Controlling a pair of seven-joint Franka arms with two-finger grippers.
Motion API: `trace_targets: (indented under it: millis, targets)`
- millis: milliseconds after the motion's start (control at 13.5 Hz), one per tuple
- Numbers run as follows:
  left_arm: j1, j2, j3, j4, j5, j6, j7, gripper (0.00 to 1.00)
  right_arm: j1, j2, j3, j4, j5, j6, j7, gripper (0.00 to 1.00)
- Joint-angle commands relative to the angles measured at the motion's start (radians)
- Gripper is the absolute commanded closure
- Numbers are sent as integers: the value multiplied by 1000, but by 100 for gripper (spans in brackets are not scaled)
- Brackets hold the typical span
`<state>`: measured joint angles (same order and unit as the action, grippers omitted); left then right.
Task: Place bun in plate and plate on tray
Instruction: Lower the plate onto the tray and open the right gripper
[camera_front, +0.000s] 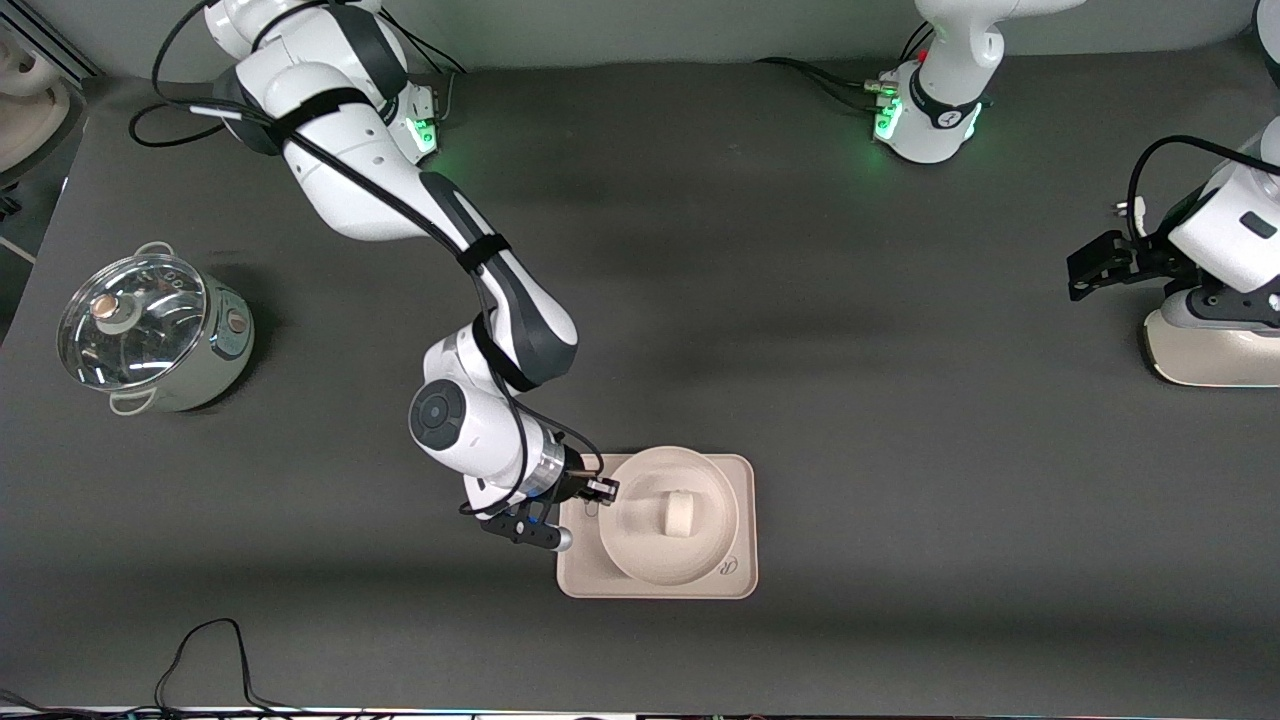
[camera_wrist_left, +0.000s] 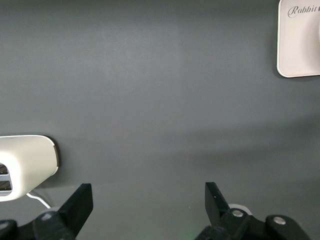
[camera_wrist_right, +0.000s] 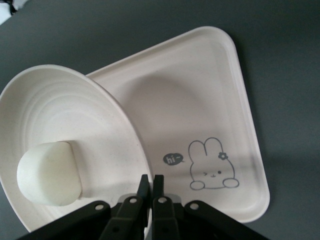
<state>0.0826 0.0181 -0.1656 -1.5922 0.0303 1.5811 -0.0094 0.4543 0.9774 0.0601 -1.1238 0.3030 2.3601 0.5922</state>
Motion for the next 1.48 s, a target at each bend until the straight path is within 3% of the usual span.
trace_targets:
  millis: [0,370,518,591,813,961,1109,1405]
  targets:
    - [-10,0,4,-2,-6,11,-7,0,-2,66,6,45,25,33,-26,100]
    - [-20,-1,4,-2,-6,11,-7,0,1,99,7,44,27,34,-23,98]
    - [-18,-1,4,-2,-6,5,-7,0,0,101,7,44,25,34,-22,21]
    - [-18,-1,4,-2,-6,5,-7,0,0,98,6,44,25,34,-20,0]
    - [-21,-1,5,-2,-6,8,-7,0,-3,64,6,45,27,18,-14,0]
    - [-21,-1,6,-2,-6,7,-7,0,-12,0,3,45,19,-85,-12,0]
    - [-20,-1,4,-2,-6,7,-7,0,-13,-101,-43,24,10,-221,-15,0]
    - [-20,-3,4,3,-6,7,-6,0,-75,-355,-63,-56,8,-502,-12,0]
